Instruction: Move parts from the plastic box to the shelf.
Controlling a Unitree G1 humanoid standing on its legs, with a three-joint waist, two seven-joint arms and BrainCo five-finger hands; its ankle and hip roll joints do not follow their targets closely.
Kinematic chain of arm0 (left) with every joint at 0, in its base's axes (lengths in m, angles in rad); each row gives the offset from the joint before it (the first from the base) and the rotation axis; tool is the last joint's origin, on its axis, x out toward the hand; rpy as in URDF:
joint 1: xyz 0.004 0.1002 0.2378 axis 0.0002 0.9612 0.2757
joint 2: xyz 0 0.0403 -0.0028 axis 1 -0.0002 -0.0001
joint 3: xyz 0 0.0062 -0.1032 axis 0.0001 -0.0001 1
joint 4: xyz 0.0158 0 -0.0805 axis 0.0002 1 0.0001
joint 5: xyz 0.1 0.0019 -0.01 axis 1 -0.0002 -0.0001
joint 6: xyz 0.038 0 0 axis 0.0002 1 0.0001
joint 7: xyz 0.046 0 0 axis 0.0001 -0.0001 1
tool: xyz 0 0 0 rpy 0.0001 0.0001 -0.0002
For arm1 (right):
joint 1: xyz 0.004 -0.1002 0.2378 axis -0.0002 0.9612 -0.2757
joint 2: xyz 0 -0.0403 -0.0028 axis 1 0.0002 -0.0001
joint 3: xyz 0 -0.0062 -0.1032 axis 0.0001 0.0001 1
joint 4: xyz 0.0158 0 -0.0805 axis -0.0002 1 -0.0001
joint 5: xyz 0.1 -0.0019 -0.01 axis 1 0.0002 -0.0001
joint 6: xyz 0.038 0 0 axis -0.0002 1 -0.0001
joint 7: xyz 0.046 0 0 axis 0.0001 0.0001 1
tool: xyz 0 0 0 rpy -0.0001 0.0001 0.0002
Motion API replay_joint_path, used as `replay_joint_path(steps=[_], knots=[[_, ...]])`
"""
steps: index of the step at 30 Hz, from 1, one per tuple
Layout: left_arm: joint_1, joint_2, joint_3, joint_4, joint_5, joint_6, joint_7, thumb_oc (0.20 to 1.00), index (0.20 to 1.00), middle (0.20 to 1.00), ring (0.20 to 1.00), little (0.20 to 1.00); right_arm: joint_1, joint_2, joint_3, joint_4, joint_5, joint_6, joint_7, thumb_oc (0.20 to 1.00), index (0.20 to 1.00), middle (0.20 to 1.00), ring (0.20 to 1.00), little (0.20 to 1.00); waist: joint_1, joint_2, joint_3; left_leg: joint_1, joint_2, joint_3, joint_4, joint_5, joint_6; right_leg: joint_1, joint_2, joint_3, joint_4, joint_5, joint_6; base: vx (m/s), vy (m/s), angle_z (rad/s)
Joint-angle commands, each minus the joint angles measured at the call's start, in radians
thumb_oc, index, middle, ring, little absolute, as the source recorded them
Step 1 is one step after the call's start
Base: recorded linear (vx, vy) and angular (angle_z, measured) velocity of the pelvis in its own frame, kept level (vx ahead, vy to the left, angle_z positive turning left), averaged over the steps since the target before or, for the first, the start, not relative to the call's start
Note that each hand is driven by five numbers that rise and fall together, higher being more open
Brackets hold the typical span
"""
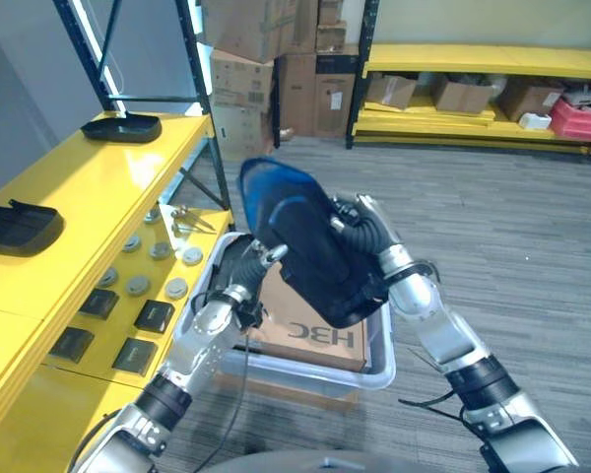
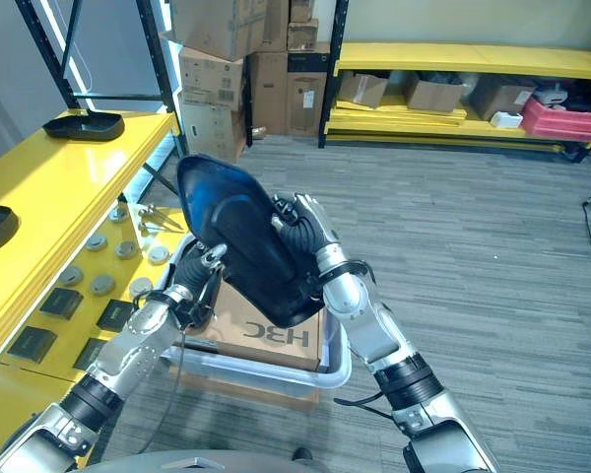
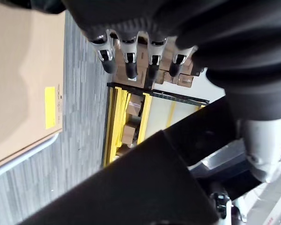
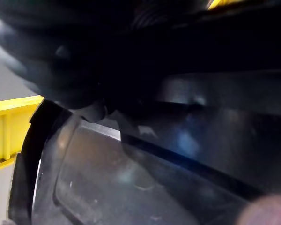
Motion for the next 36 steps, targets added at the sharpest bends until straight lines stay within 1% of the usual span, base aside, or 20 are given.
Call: replay_joint_path(steps=[1, 2, 3, 4, 7, 8, 11, 13, 15, 17, 18, 19, 21, 22, 23, 25, 27, 29, 33, 36], knots=[[-0.175, -0.011, -0.015, 0.014, 0.161, -0.076, 0.009, 0.909, 0.909, 0.909, 0.909, 0.909, -0.096, 0.026, 0.085, -0.067, 0.036, -0.085, 0.054, 0.2, 0.2, 0.2, 0.2, 0.2, 0.018, -0.032, -0.034, -0.031, 0.031, 0.014, -0.008, 0.037, -0.05, 0.042, -0.041, 0.032, 0.037, -0.044, 0.045, 0.01, 0.003, -0.03], [-0.182, -0.005, -0.017, 0.015, 0.198, -0.075, 0.004, 0.476, 0.476, 0.476, 0.476, 0.476, -0.102, 0.029, 0.097, -0.078, 0.047, -0.092, 0.067, 0.2, 0.2, 0.2, 0.2, 0.2, 0.018, -0.033, -0.033, -0.03, 0.031, 0.015, -0.008, 0.037, -0.051, 0.042, -0.041, 0.033, 0.037, -0.044, 0.045, 0.0, 0.0, 0.0], [-0.193, 0.006, -0.021, 0.013, 0.252, -0.078, -0.003, 0.2, 0.2, 0.2, 0.2, 0.2, -0.107, 0.032, 0.111, -0.096, 0.068, -0.101, 0.086, 0.2, 0.2, 0.2, 0.2, 0.2, 0.018, -0.035, -0.032, -0.03, 0.032, 0.017, -0.008, 0.037, -0.052, 0.041, -0.041, 0.033, 0.037, -0.045, 0.046, 0.0, 0.0, 0.0], [-0.196, 0.01, -0.021, 0.014, 0.28, -0.085, 0.0, 0.2, 0.2, 0.2, 0.2, 0.2, -0.109, 0.038, 0.124, -0.108, 0.089, -0.108, 0.1, 0.2, 0.2, 0.2, 0.2, 0.2, 0.019, -0.036, -0.03, -0.029, 0.033, 0.018, -0.008, 0.036, -0.052, 0.041, -0.041, 0.035, 0.037, -0.045, 0.046, 0.0, 0.0, 0.0], [-0.196, 0.001, -0.019, 0.031, 0.285, -0.095, 0.009, 0.2, 0.2, 0.2, 0.2, 0.2, -0.114, 0.052, 0.155, -0.124, 0.131, -0.116, 0.122, 0.2, 0.2, 0.2, 0.2, 0.2, 0.019, -0.038, -0.027, -0.026, 0.033, 0.022, -0.008, 0.035, -0.051, 0.041, -0.042, 0.037, 0.037, -0.044, 0.046, 0.0, 0.002, -0.02], [-0.188, -0.011, -0.014, 0.038, 0.257, -0.105, 0.02, 0.2, 0.2, 0.2, 0.2, 0.2, -0.111, 0.076, 0.185, -0.133, 0.187, -0.118, 0.141, 0.2, 0.2, 0.2, 0.2, 0.2, 0.018, -0.039, -0.026, -0.023, 0.034, 0.027, -0.008, 0.033, -0.05, 0.04, -0.042, 0.041, 0.036, -0.044, 0.046, 0.01, 0.001, -0.07], [-0.181, -0.026, -0.009, 0.051, 0.239, -0.112, 0.04, 0.2, 0.2, 0.2, 0.2, 0.2, -0.106, 0.1, 0.217, -0.133, 0.239, -0.116, 0.155, 0.2, 0.2, 0.2, 0.2, 0.2, 0.017, -0.04, -0.025, -0.021, 0.036, 0.031, -0.008, 0.032, -0.049, 0.039, -0.041, 0.045, 0.037, -0.044, 0.045, 0.0, 0.0, -0.13], [-0.175, -0.04, -0.001, 0.058, 0.223, -0.127, 0.073, 0.2, 0.2, 0.2, 0.2, 0.2, -0.084, 0.134, 0.269, -0.133, 0.344, -0.113, 0.182, 0.2, 0.2, 0.2, 0.2, 0.2, 0.015, -0.043, -0.02, -0.017, 0.037, 0.038, -0.008, 0.032, -0.049, 0.038, -0.04, 0.05, 0.041, -0.047, 0.044, 0.01, 0.002, -0.06], [-0.17, -0.046, 0.006, 0.054, 0.211, -0.138, 0.089, 0.2, 0.2, 0.2, 0.2, 0.2, -0.072, 0.147, 0.301, -0.133, 0.408, -0.112, 0.203, 0.2, 0.2, 0.2, 0.2, 0.2, 0.015, -0.044, -0.017, -0.016, 0.037, 0.039, -0.008, 0.032, -0.048, 0.038, -0.04, 0.05, 0.044, -0.048, 0.044, 0.01, 0.004, -0.05], [-0.167, -0.061, 0.014, 0.061, 0.19, -0.153, 0.117, 0.2, 0.2, 0.2, 0.2, 0.2, -0.05, 0.176, 0.343, -0.119, 0.557, -0.109, 0.223, 0.2, 0.2, 0.2, 0.2, 0.2, 0.015, -0.047, -0.014, -0.014, 0.035, 0.043, -0.008, 0.031, -0.047, 0.036, -0.043, 0.054, 0.046, -0.048, 0.044, 0.01, 0.009, -0.05], [-0.167, -0.061, 0.015, 0.061, 0.19, -0.153, 0.117, 0.2, 0.2, 0.2, 0.2, 0.2, -0.051, 0.176, 0.343, -0.119, 0.557, -0.109, 0.223, 0.2, 0.2, 0.2, 0.2, 0.2, 0.015, -0.047, -0.014, -0.014, 0.035, 0.043, -0.008, 0.031, -0.047, 0.036, -0.043, 0.054, 0.046, -0.048, 0.044, 0.01, 0.014, -0.04], [-0.165, -0.065, 0.019, 0.065, 0.19, -0.165, 0.13, 0.2, 0.2, 0.2, 0.2, 0.2, -0.04, 0.185, 0.362, -0.115, 0.61, -0.112, 0.228, 0.2, 0.2, 0.2, 0.2, 0.2, 0.015, -0.047, -0.013, -0.012, 0.034, 0.045, -0.008, 0.029, -0.046, 0.035, -0.044, 0.056, 0.047, -0.048, 0.046, 0.0, 0.012, -0.05], [-0.162, -0.068, 0.023, 0.069, 0.191, -0.172, 0.141, 0.2, 0.2, 0.2, 0.2, 0.2, -0.037, 0.187, 0.369, -0.117, 0.635, -0.118, 0.233, 0.2, 0.2, 0.2, 0.2, 0.2, 0.015, -0.048, -0.012, -0.012, 0.034, 0.047, -0.008, 0.028, -0.045, 0.034, -0.045, 0.057, 0.047, -0.048, 0.047, 0.0, 0.012, -0.04], [-0.162, -0.07, 0.033, 0.081, 0.191, -0.185, 0.161, 0.2, 0.2, 0.2, 0.2, 0.2, -0.03, 0.183, 0.375, -0.118, 0.669, -0.124, 0.227, 0.2, 0.2, 0.2, 0.2, 0.2, 0.015, -0.047, -0.011, -0.013, 0.032, 0.049, -0.008, 0.028, -0.045, 0.033, -0.047, 0.058, 0.047, -0.047, 0.047, 0.02, 0.013, -0.05], [-0.157, -0.073, 0.038, 0.08, 0.188, -0.192, 0.17, 0.2, 0.2, 0.2, 0.2, 0.2, -0.022, 0.187, 0.376, -0.121, 0.715, -0.129, 0.229, 1.0, 1.0, 1.0, 1.0, 1.0, 0.015, -0.047, -0.01, -0.006, 0.03, 0.049, -0.008, 0.019, -0.045, 0.039, -0.049, 0.058, 0.045, -0.052, 0.049, 0.02, 0.014, -0.05], [-0.147, -0.067, 0.055, 0.082, 0.197, -0.203, 0.178, 0.2, 0.2, 0.2, 0.2, 0.2, -0.013, 0.172, 0.364, -0.117, 0.747, -0.133, 0.232, 1.0, 1.0, 1.0, 1.0, 1.0, 0.015, -0.048, -0.01, -0.004, 0.029, 0.053, -0.008, 0.017, -0.044, 0.041, -0.052, 0.058, 0.043, -0.052, 0.05, 0.02, 0.004, -0.07], [-0.11, -0.041, 0.105, 0.081, 0.221, -0.209, 0.194, 0.2, 0.2, 0.2, 0.2, 0.2, 0.045, 0.13, 0.287, -0.146, 0.768, -0.152, 0.209, 1.0, 1.0, 1.0, 1.0, 1.0, 0.012, -0.046, -0.016, -0.006, 0.03, 0.059, -0.008, 0.021, -0.042, 0.034, -0.053, 0.062, 0.043, -0.046, 0.052, 0.0, 0.0, -0.03], [-0.084, -0.025, 0.135, 0.073, 0.244, -0.214, 0.201, 0.2, 0.2, 0.2, 0.2, 0.2, 0.11, 0.104, 0.221, -0.156, 0.787, -0.162, 0.202, 1.0, 1.0, 1.0, 1.0, 1.0, 0.007, -0.045, -0.017, 0.003, 0.03, 0.062, -0.008, 0.012, -0.043, 0.042, -0.054, 0.062, 0.041, -0.051, 0.054, 0.02, -0.003, 0.0], [-0.025, 0.034, 0.234, 0.064, 0.357, -0.216, 0.22, 0.2, 0.2, 0.2, 0.2, 0.2, 0.274, 0.057, 0.005, -0.142, 0.769, -0.177, 0.155, 1.0, 1.0, 1.0, 1.0, 1.0, -0.007, -0.041, -0.027, 0.01, 0.032, 0.072, -0.008, 0.007, -0.047, 0.045, -0.055, 0.062, 0.04, -0.051, 0.056, 0.0, 0.0, 0.0], [0.012, 0.063, 0.295, 0.047, 0.408, -0.226, 0.22, 0.2, 0.2, 0.2, 0.2, 0.2, 0.366, 0.06, -0.13, -0.09, 0.766, -0.189, 0.139, 1.0, 1.0, 1.0, 1.0, 1.0, -0.017, -0.038, -0.033, 0.009, 0.035, 0.072, -0.008, 0.012, -0.049, 0.044, -0.052, 0.062, 0.041, -0.047, 0.055, 0.0, -0.022, -0.07]])
